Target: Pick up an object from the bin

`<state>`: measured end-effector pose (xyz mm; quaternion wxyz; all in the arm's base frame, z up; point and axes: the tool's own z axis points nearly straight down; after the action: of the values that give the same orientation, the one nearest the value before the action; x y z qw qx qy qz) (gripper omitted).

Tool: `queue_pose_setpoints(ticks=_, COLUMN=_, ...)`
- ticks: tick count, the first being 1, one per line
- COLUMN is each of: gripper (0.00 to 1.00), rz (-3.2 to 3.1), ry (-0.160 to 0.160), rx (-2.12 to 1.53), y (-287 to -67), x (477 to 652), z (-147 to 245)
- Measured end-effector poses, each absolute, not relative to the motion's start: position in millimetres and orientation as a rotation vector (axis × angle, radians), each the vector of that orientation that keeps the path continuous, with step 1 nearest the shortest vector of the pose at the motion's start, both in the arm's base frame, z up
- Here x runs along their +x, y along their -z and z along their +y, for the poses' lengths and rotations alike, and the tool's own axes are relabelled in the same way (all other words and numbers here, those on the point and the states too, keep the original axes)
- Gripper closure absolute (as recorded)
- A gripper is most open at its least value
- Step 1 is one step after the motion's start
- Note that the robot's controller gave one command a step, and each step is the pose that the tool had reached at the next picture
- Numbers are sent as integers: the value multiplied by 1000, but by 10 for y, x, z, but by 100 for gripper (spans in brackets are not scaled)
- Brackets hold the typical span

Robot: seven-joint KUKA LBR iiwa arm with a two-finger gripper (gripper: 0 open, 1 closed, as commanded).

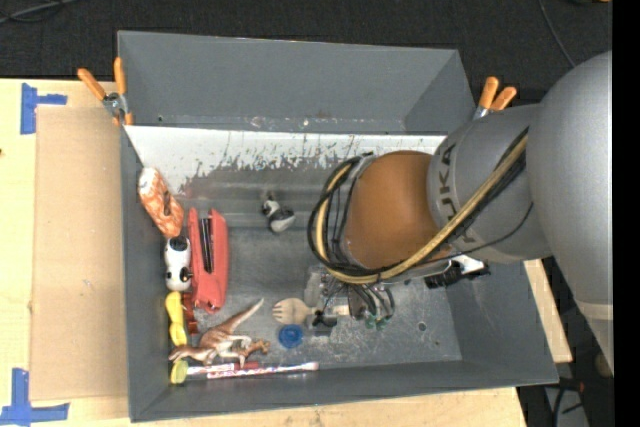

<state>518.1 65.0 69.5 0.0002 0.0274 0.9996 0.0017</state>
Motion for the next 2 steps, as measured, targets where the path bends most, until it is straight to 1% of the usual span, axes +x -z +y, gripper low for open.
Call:
queue_pose_setpoints(ticks=1, gripper=100, rz=3140, ry=-6, rx=88, y=-695, x=5181, z=650)
queue_pose_setpoints(ticks=2, gripper=100, rz=3148, ry=-4, rx=38, y=-1247, x=5155, z=675)
